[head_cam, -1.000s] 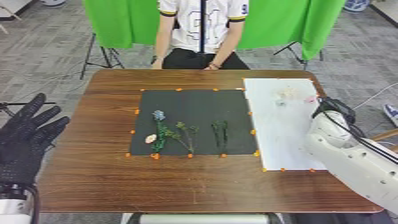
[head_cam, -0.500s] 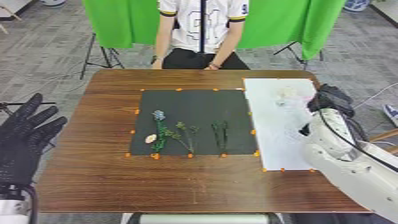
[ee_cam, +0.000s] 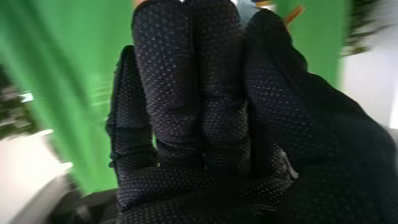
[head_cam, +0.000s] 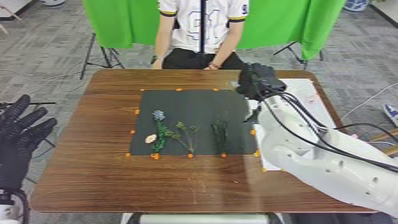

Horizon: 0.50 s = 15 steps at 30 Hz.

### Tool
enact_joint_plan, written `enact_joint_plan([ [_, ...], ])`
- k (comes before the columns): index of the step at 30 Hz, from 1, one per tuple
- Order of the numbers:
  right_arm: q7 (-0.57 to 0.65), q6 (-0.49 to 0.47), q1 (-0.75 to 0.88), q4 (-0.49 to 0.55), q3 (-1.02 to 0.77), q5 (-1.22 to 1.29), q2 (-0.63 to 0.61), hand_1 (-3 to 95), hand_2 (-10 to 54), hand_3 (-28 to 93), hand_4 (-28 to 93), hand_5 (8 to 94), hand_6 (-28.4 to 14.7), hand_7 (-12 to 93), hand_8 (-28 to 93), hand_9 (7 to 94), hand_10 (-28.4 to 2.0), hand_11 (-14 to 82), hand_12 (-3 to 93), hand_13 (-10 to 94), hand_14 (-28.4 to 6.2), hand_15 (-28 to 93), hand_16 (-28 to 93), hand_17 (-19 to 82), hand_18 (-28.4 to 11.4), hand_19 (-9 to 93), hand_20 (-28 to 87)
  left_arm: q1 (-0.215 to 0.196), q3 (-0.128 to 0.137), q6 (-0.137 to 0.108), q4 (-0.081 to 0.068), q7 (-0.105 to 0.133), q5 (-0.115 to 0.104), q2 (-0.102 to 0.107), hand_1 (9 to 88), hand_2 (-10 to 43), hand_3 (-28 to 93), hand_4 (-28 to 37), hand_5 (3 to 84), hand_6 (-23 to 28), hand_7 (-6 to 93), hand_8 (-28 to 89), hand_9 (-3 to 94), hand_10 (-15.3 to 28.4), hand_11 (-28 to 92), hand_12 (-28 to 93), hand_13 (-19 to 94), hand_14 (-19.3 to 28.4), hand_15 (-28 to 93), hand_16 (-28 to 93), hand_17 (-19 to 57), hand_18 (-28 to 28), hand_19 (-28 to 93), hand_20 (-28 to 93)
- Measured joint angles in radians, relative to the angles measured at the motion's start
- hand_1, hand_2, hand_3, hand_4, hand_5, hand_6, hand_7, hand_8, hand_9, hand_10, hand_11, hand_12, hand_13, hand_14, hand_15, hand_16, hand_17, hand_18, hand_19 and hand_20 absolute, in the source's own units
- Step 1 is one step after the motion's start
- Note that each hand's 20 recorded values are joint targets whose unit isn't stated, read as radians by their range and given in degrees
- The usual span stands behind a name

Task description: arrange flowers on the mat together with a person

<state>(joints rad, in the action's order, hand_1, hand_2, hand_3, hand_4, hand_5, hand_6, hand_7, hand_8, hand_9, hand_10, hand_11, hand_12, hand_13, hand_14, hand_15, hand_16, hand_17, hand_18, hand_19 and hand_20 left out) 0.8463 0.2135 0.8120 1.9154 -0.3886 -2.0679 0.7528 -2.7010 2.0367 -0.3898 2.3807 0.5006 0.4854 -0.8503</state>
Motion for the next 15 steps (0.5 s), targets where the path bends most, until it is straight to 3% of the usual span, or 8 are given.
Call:
enact_joint_plan([
  [9, -0.061, -0.006, -0.171, -0.144, 0.236, 0.039, 0.216, 58.4, -9.5, 66, -28, 82.3, 2.7, 22, 2, 93.7, -6.2, 12.4, 32.8, 78, -4.4, 44, 30, 24, -17.7, 75, 3, 0.046, -0.016, 0.013, -0.010, -0.034, 0.008, 0.012, 20.5, 5.8, 76, -24.8, 31.7, 4.5, 9.2, -8, 31.2, 14.8, 17, 12, 21, 22.3, 45, -5, -8.4, 19.5, 42, 19],
  [15, -0.068, -0.027, -0.208, -0.191, 0.327, 0.056, 0.308, 58.3, -9.5, 66, -28, 82.2, 2.8, 23, 1, 93.7, -6.2, 12.5, 33.0, 78, -4.4, 44, 30, 25, -16.5, 74, 3, 0.099, -0.022, 0.036, -0.020, -0.091, 0.037, 0.008, 20.6, 5.8, 76, -24.7, 31.7, 4.5, 9.1, -8, 31.2, 14.7, 17, 12, 21, 22.3, 45, -5, -8.4, 19.5, 42, 19],
])
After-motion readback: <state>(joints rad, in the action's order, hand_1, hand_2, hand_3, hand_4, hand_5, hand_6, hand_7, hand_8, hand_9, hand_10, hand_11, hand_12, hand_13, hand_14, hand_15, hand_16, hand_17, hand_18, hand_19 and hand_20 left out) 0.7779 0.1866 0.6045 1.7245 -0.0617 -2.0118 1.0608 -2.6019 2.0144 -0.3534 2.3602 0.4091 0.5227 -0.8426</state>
